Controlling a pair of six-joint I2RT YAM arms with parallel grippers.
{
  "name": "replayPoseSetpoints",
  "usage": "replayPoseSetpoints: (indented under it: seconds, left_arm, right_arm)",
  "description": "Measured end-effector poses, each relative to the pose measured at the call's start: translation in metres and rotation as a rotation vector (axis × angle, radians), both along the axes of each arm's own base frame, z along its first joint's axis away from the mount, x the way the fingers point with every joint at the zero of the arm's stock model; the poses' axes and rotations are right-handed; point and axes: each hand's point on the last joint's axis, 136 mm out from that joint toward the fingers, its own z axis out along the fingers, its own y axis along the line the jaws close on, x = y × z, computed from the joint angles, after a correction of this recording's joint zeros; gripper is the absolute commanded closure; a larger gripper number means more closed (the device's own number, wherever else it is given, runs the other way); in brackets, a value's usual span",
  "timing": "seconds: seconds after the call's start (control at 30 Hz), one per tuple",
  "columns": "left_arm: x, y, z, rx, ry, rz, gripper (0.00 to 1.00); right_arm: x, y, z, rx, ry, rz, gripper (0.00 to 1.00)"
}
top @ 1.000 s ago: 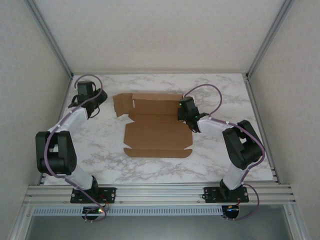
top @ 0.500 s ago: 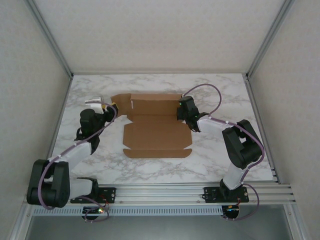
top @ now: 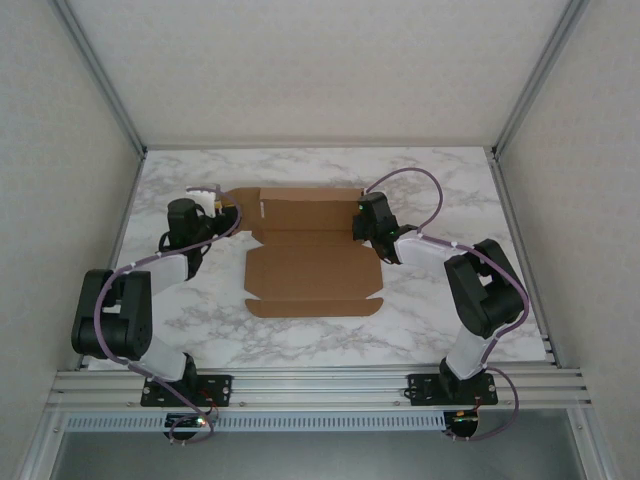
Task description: Fold the paper box
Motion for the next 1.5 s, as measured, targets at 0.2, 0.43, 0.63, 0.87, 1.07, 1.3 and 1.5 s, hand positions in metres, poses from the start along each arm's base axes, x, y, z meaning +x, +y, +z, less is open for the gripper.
replayPoseSetpoints:
  seconds: [0.2,0.43,0.63,0.87,1.07,1.3,1.5]
  left_arm:
    - [0.001,-0.008,0.005,-0.019,-0.001,-0.048,0.79]
    - [0.001,-0.013,0.006,-0.036,0.02,-0.052,0.86]
    - [0.008,-0.025,0.008,-0.068,0.038,0.032,0.87]
    - [0.01,-0.043,0.008,-0.181,0.046,0.174,0.86]
    - [0.013,-0.037,0.0,-0.247,0.066,0.261,0.83]
    - [0.004,-0.026,0.01,-0.245,0.052,0.318,0.55]
    - [-0.025,-0.016,0.058,-0.25,-0.042,0.324,0.46]
  right_arm:
    - [0.0,0.0,0.0,0.001,0.001,0.001,1.0]
    - [-0.001,0.005,0.0,0.017,0.008,0.019,1.0]
    - [0.0,0.005,0.0,0.021,0.009,0.017,1.0]
    - [0.003,0.007,0.0,0.024,0.011,0.015,1.0]
    - [0.003,0.009,0.0,0.027,0.012,0.021,1.0]
    - [0.003,0.006,0.0,0.015,0.009,0.007,1.0]
    - [0.004,0.006,0.0,0.011,0.013,0.008,1.0]
